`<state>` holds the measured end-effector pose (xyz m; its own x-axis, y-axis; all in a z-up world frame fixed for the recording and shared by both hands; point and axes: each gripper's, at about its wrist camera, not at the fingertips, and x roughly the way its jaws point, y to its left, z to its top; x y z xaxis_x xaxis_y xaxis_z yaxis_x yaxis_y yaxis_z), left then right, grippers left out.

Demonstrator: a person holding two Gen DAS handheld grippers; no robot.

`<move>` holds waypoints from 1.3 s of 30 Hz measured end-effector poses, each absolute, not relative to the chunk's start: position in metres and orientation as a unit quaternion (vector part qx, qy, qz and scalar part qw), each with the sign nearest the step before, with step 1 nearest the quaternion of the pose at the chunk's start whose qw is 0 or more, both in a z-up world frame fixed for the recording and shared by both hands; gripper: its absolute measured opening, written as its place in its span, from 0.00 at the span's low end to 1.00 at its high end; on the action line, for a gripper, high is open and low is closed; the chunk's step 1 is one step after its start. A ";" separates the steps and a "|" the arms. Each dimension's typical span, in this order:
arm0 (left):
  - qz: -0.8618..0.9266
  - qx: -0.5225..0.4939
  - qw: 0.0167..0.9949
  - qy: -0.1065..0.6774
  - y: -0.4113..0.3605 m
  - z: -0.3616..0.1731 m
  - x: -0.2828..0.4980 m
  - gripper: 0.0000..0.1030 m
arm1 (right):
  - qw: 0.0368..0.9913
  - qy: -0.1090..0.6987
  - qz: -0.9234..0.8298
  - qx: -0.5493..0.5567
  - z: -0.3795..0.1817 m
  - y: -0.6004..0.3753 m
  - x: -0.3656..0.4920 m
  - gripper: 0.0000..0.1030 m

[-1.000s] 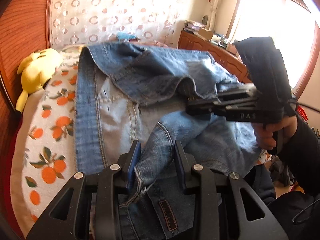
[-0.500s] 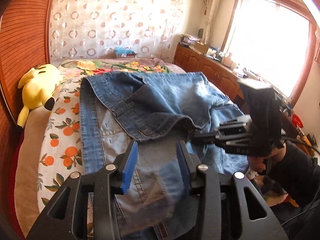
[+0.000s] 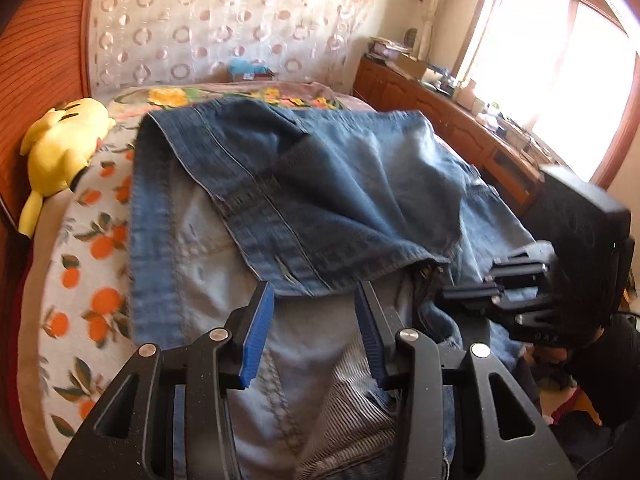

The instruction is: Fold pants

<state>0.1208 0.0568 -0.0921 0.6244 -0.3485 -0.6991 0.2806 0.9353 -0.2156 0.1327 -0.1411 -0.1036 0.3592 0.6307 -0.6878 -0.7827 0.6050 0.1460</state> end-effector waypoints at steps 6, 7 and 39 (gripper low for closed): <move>-0.193 -0.046 0.888 0.415 0.042 -0.108 0.106 0.42 | 0.819 0.363 0.426 -0.123 -0.102 -0.136 0.131 0.01; -0.196 -0.047 0.886 0.417 0.040 -0.109 0.105 0.42 | 0.820 0.362 0.425 -0.124 -0.103 -0.135 0.130 0.01; -0.176 -0.066 0.909 0.373 0.054 -0.095 0.074 0.10 | 0.856 0.335 0.377 -0.116 -0.098 -0.176 0.122 0.04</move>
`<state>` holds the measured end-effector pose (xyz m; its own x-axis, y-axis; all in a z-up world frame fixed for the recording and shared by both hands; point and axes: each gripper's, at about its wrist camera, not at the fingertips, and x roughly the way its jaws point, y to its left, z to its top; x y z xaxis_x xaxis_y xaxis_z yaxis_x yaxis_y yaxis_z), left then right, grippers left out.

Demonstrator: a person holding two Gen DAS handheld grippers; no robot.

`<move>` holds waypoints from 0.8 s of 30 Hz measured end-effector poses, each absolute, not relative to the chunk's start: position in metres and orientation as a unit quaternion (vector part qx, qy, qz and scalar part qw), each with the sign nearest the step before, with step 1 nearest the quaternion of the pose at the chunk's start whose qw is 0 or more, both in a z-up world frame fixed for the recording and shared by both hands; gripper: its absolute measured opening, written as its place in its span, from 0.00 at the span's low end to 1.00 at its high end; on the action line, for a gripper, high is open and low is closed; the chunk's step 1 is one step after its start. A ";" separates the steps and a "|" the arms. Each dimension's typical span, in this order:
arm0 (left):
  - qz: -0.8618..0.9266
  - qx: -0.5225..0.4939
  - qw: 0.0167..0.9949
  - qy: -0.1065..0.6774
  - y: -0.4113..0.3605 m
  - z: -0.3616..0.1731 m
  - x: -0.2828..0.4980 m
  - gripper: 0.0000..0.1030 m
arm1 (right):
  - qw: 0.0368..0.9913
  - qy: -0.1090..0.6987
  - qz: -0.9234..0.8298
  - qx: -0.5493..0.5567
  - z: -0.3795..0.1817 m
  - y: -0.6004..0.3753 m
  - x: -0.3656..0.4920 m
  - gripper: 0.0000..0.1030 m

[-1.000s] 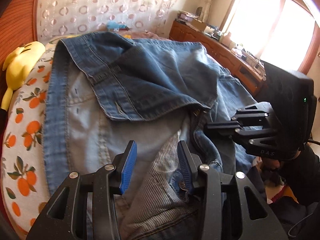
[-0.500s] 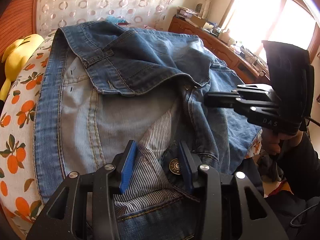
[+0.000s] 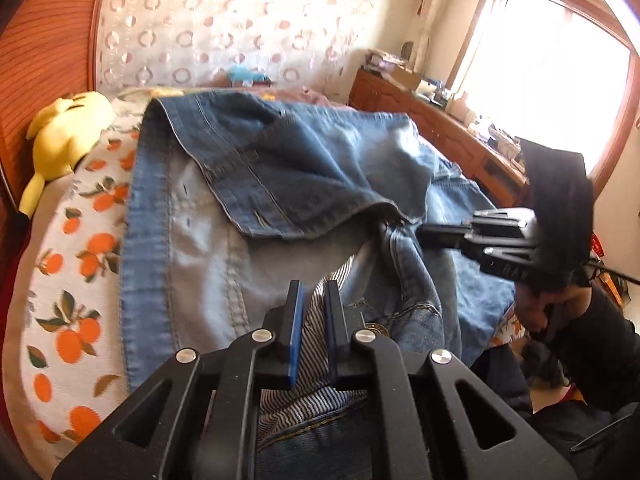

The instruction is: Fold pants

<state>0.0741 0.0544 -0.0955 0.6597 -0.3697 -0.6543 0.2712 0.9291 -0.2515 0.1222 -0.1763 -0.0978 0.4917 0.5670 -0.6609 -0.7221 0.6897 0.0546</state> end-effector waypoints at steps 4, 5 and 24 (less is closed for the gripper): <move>-0.165 -0.064 0.917 0.356 0.060 -0.085 0.071 0.08 | 0.858 0.335 0.373 -0.113 -0.099 -0.181 0.121 0.04; -0.163 -0.066 0.920 0.349 0.062 -0.080 0.071 0.08 | 0.858 0.335 0.373 -0.112 -0.098 -0.181 0.121 0.04; -0.172 -0.055 0.893 0.411 0.036 -0.106 0.059 0.24 | 0.865 0.318 0.368 -0.119 -0.089 -0.180 0.117 0.04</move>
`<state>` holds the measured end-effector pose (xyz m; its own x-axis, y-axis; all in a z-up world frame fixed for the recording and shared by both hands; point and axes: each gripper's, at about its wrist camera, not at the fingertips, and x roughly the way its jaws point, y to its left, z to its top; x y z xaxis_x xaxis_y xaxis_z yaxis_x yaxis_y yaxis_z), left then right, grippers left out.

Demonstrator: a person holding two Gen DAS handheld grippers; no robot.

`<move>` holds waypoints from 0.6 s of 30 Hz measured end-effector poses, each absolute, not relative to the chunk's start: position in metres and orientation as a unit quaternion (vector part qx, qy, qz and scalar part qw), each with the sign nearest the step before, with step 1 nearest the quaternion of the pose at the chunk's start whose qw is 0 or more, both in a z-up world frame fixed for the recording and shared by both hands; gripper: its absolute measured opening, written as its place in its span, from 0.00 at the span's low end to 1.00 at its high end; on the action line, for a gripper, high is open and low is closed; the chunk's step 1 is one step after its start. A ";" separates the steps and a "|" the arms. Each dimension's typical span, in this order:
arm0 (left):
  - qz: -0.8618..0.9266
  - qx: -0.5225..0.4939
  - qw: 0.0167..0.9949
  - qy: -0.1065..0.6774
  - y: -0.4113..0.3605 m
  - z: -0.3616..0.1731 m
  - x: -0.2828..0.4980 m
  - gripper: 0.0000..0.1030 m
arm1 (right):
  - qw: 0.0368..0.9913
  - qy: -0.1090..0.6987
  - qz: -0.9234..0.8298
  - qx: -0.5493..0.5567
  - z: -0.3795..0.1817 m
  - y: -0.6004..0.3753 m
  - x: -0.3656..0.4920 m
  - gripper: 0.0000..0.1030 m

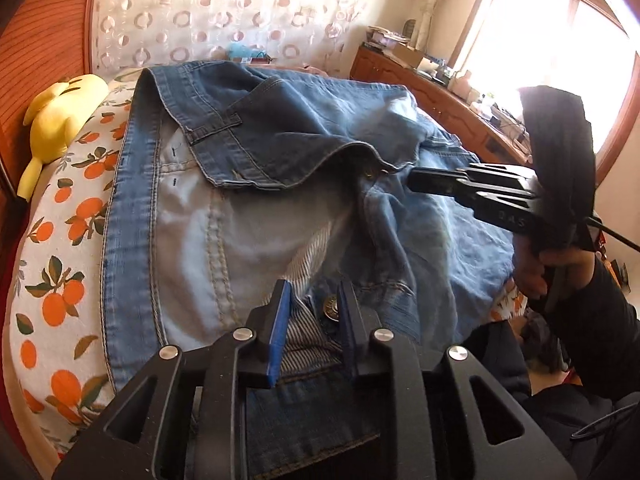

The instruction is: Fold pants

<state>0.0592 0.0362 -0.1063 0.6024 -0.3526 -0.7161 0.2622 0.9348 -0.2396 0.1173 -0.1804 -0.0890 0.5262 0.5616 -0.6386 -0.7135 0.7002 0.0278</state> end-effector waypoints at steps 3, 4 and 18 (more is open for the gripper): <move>-0.173 -0.051 0.897 0.404 0.034 -0.103 0.054 0.24 | 0.865 0.322 0.365 -0.118 -0.090 -0.184 0.120 0.04; -0.171 -0.052 0.898 0.403 0.034 -0.102 0.054 0.24 | 0.866 0.323 0.364 -0.116 -0.090 -0.185 0.122 0.04; -0.164 -0.054 0.889 0.424 0.031 -0.115 0.059 0.24 | 0.867 0.330 0.358 -0.103 -0.093 -0.193 0.121 0.04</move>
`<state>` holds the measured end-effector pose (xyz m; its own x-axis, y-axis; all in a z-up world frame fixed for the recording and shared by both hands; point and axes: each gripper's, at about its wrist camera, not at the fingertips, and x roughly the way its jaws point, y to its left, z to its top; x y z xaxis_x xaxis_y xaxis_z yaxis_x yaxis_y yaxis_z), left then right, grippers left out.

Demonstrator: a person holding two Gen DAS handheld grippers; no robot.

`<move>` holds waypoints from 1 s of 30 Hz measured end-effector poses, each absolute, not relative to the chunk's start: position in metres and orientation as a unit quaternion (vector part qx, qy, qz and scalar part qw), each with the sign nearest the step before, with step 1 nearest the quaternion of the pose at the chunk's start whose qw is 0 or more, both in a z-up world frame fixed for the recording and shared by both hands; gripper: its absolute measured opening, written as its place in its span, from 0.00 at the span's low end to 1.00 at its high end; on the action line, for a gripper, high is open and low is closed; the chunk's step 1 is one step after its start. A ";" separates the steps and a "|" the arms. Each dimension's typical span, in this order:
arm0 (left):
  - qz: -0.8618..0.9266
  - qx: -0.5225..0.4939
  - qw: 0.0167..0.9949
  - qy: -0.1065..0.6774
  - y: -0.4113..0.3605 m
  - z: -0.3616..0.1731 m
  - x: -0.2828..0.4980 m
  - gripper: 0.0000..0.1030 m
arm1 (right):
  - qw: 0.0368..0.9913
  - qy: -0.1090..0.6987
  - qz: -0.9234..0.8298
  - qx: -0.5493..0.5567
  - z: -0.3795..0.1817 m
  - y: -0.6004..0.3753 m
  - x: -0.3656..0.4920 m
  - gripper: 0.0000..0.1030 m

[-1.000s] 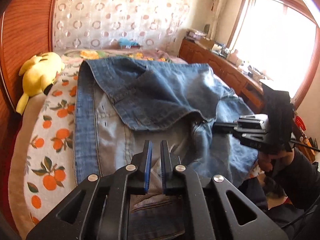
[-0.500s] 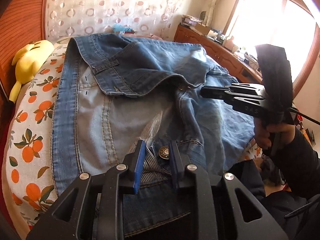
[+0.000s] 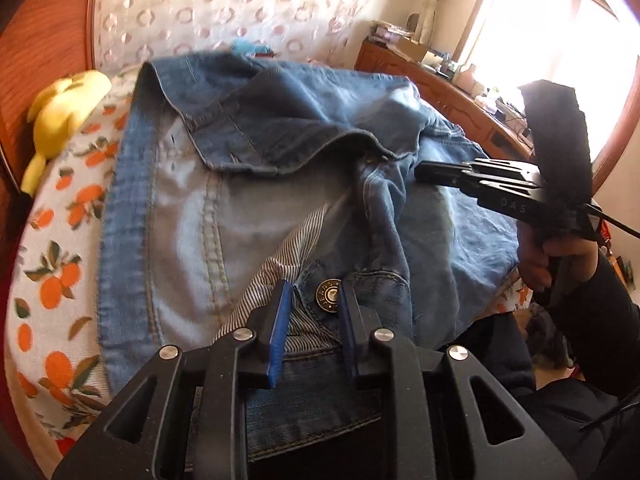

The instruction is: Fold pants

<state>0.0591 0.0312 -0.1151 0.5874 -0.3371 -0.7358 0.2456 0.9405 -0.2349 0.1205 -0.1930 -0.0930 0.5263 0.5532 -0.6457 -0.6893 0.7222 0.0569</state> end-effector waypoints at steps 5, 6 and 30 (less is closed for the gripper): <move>-0.176 -0.062 0.889 0.418 0.029 -0.117 0.060 0.25 | 0.868 0.330 0.355 -0.104 -0.094 -0.195 0.121 0.04; -0.182 -0.059 0.889 0.416 0.028 -0.117 0.060 0.25 | 0.869 0.330 0.355 -0.103 -0.094 -0.195 0.121 0.04; -0.154 -0.082 0.907 0.383 0.081 -0.096 0.098 0.07 | 0.855 0.294 0.395 -0.164 -0.064 -0.125 0.138 0.28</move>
